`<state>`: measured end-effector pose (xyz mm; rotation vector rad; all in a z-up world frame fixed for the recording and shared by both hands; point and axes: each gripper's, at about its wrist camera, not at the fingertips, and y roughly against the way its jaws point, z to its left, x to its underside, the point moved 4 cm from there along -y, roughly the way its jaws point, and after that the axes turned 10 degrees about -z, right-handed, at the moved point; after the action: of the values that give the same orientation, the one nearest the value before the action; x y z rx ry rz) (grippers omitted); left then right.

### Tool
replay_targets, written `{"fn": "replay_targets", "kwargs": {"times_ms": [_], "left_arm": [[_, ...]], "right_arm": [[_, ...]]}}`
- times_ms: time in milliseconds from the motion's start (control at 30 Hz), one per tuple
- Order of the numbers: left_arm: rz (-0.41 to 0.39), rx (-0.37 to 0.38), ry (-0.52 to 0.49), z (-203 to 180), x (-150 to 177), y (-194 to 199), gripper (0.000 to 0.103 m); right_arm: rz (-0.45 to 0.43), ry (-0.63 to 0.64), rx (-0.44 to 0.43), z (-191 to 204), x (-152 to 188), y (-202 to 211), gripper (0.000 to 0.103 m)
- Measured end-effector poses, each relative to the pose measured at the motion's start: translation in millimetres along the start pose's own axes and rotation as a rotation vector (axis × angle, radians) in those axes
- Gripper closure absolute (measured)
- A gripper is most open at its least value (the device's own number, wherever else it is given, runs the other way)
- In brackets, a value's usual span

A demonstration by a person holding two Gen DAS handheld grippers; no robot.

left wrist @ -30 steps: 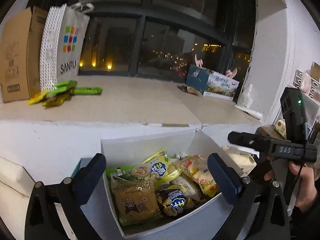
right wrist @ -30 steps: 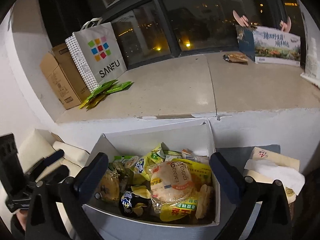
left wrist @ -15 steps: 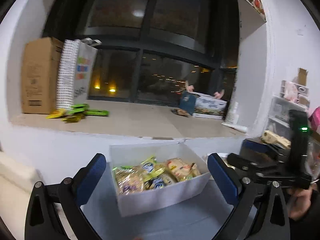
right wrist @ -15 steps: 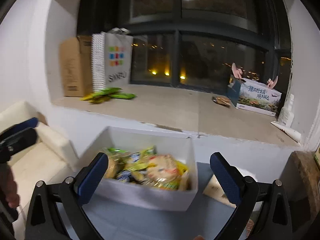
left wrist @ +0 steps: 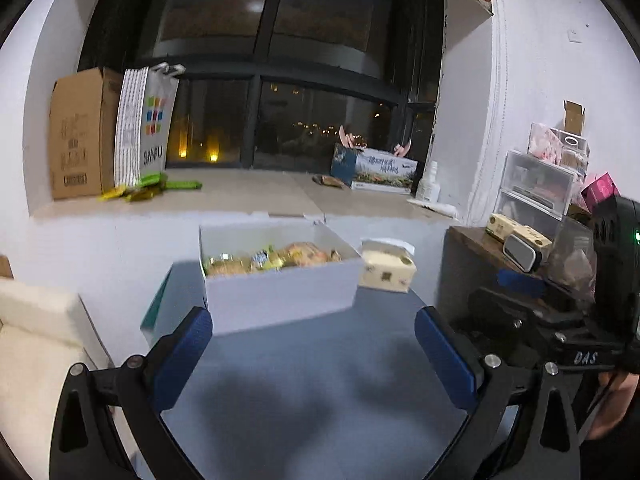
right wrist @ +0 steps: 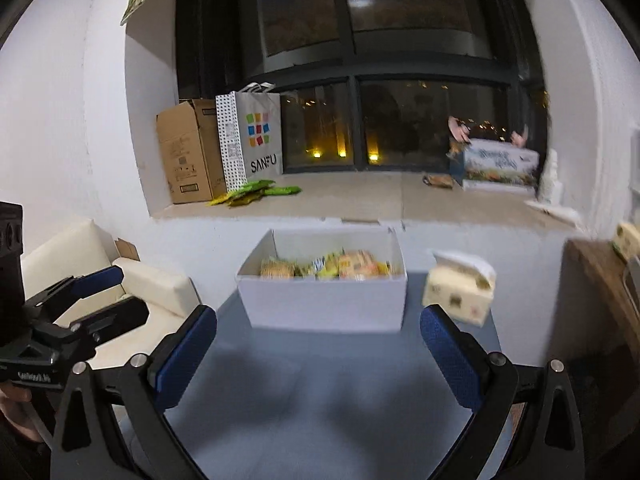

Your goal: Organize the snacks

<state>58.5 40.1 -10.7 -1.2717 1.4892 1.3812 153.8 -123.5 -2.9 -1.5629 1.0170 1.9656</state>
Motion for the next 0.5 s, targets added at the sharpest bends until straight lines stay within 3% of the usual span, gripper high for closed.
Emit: {"fn": "replay_targets", "kwargs": {"times_ms": [167,500], "left_arm": [[0.005,-0.014,-0.038,-16,11,13,0.0],[0.023,-0.014,-0.023,-14,12,11,0.0]], "right_arm": [[0.045,-0.04,-0.001,-3,27,26,0.0],[0.05,-0.032,0.017,-9,28,28,0.0]]}}
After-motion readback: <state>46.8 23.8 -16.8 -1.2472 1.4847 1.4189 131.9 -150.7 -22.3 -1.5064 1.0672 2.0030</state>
